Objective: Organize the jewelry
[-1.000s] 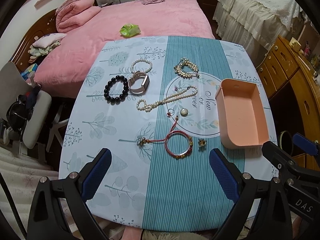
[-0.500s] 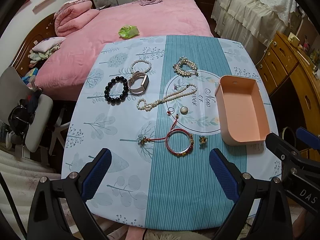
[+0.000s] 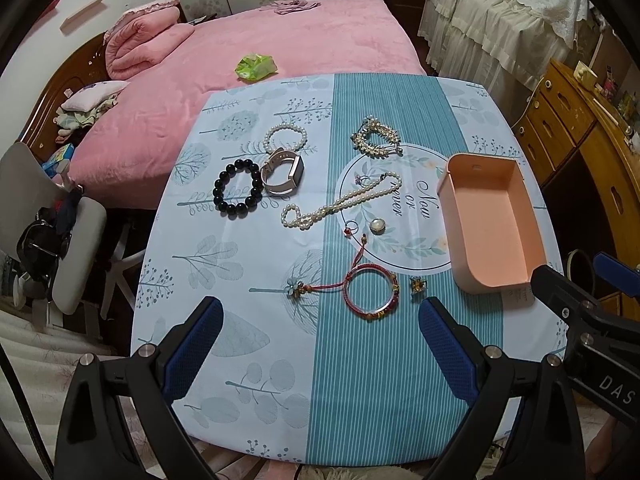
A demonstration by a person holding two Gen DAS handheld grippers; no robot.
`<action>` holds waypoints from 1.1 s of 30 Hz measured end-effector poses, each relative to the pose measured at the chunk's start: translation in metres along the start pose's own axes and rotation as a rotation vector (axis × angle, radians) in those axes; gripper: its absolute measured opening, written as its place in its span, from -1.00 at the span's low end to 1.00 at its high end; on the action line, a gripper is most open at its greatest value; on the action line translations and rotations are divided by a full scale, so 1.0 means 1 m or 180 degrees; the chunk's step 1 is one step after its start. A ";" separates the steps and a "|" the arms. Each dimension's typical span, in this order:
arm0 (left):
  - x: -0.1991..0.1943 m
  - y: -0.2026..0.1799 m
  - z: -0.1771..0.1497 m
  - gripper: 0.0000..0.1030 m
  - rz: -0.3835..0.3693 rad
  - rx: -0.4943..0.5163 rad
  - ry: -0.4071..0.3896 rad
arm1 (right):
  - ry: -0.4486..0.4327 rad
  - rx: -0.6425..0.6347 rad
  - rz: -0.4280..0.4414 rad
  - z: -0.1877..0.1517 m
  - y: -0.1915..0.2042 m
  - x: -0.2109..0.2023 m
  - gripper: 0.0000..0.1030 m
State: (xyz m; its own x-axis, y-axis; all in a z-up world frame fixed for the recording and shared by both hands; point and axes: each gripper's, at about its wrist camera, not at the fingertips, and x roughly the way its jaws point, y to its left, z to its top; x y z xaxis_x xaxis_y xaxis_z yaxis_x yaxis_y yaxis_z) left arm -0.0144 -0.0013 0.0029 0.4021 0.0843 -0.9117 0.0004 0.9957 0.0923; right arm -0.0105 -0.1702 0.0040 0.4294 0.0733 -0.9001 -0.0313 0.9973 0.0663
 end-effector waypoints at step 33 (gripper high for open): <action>0.019 0.031 0.026 0.88 -0.0113 -0.0041 -0.0100 | -0.0002 -0.0075 0.0058 0.020 0.029 0.018 0.55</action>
State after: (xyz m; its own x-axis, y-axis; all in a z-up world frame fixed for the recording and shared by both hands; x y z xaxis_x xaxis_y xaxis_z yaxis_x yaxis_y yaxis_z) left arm 0.0172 0.0298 -0.0011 0.4306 0.0478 -0.9013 0.0036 0.9985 0.0547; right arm 0.0145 -0.1399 -0.0012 0.4292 0.0914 -0.8986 -0.0603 0.9955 0.0724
